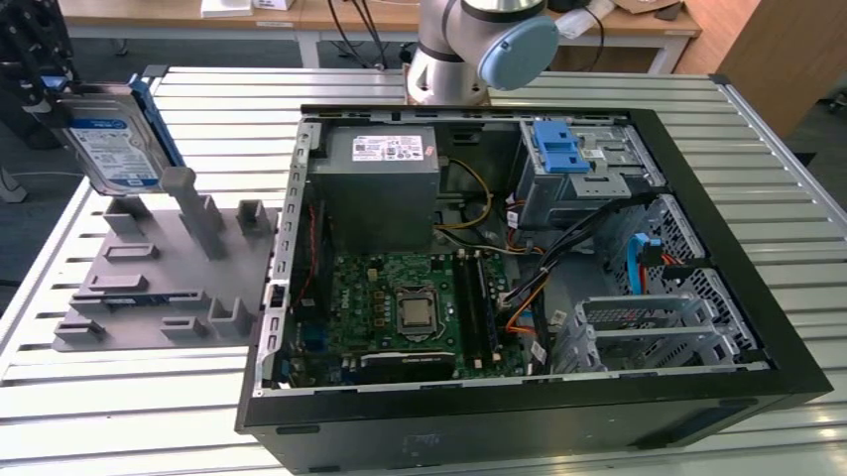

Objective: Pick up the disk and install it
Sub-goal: 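Pick up the disk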

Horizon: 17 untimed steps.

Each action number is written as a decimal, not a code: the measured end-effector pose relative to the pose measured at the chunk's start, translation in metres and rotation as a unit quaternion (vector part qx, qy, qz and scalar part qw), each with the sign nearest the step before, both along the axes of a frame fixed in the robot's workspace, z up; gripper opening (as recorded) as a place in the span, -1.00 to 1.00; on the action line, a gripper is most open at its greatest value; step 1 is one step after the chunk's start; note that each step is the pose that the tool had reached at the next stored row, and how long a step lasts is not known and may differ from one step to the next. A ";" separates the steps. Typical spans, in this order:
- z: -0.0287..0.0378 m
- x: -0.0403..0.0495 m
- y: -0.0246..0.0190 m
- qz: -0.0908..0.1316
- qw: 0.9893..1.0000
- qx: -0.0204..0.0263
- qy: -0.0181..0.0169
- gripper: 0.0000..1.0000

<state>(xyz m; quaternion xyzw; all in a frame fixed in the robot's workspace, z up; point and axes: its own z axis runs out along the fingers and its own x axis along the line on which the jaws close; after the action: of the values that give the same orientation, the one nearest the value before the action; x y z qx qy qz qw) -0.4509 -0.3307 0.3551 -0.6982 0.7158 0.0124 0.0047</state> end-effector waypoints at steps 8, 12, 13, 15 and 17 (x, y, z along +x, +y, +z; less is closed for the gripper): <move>0.0043 0.0000 0.0000 0.000 1.000 0.000 0.000 -0.27; 0.0075 0.0000 0.0000 0.000 1.000 0.000 0.000 -0.27; 0.0082 0.0000 0.0000 0.000 1.000 0.000 0.000 -0.27; 0.0096 0.0000 0.0000 0.000 1.000 0.000 0.000 -0.27; 0.0110 0.0000 0.0000 0.000 1.000 0.000 0.000 -0.27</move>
<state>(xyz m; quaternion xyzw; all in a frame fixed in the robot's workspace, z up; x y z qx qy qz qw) -0.4509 -0.3307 0.3661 -0.6982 0.7158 0.0124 0.0049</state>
